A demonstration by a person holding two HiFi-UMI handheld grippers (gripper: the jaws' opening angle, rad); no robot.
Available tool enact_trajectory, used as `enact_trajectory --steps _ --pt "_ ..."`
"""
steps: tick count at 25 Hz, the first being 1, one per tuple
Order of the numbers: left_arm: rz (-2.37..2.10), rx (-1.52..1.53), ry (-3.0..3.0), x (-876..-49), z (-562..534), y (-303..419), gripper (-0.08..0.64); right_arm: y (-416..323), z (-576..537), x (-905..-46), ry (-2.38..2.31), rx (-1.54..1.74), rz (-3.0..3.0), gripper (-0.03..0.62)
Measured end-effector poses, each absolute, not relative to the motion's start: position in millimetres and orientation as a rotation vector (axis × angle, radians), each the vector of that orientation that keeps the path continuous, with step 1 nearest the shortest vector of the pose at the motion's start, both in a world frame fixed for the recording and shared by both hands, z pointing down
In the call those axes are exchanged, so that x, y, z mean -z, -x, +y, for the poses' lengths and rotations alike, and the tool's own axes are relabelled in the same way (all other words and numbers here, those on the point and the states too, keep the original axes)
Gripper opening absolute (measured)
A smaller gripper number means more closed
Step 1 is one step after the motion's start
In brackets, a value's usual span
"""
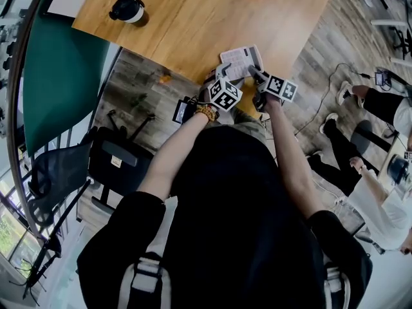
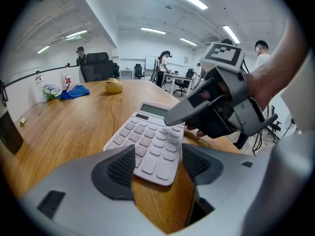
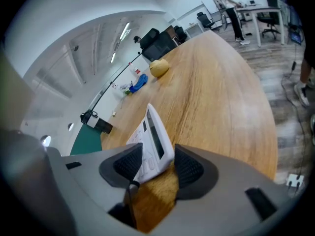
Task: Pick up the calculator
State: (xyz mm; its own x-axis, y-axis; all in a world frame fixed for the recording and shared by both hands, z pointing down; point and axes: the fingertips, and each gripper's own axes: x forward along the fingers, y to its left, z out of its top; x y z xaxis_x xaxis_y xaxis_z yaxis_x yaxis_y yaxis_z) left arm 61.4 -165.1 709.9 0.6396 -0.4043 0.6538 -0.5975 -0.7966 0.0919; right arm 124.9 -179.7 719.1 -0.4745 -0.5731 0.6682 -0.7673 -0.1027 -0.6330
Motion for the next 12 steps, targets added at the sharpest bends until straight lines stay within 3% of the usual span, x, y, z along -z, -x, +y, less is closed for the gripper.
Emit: enact_trajectory --steps 12 --pt "-0.813 -0.847 -2.451 -708.0 -174.3 -68.2 0.325 -135.7 -196.5 -722.6 -1.523 -1.585 -1.97 0.206"
